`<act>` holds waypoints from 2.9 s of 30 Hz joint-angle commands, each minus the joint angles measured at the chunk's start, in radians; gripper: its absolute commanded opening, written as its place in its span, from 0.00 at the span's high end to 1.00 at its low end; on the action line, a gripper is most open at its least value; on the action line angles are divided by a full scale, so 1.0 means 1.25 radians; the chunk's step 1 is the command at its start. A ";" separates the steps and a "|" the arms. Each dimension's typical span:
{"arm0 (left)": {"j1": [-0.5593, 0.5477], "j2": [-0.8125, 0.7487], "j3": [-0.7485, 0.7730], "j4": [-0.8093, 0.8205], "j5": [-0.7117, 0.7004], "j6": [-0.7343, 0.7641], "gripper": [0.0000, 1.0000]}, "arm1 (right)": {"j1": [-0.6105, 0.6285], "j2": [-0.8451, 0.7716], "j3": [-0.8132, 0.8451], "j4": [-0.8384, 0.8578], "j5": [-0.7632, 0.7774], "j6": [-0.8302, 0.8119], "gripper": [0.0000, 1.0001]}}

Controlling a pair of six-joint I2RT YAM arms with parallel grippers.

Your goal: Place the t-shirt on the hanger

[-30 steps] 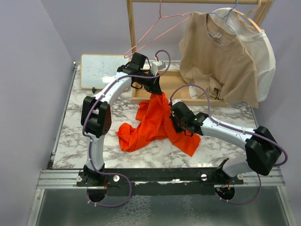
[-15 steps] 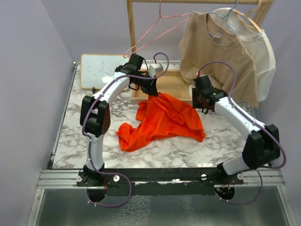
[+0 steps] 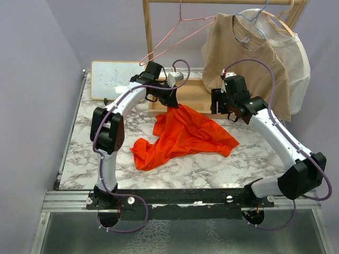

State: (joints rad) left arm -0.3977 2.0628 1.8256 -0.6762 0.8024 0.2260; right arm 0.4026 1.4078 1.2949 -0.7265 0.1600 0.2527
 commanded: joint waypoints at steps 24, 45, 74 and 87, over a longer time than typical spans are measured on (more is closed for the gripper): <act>0.000 -0.043 0.011 -0.076 0.120 0.009 1.00 | 0.201 0.118 -0.227 0.174 0.187 0.133 0.38; -0.001 -0.051 0.004 -0.110 0.105 0.053 1.00 | 0.189 0.067 -0.190 0.034 0.348 0.176 0.99; -0.104 -0.022 0.014 -0.070 -0.025 0.076 1.00 | -0.019 -0.162 -0.185 0.089 0.069 -0.005 0.39; -0.107 -0.051 0.021 -0.110 0.030 0.088 1.00 | -0.020 -0.140 -0.313 0.405 -0.500 -0.246 0.31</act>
State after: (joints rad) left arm -0.5259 2.0418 1.8362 -0.7883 0.7910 0.3275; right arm 0.3820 1.1961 0.9405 -0.3912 -0.1459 0.0826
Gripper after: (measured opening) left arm 0.055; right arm 0.679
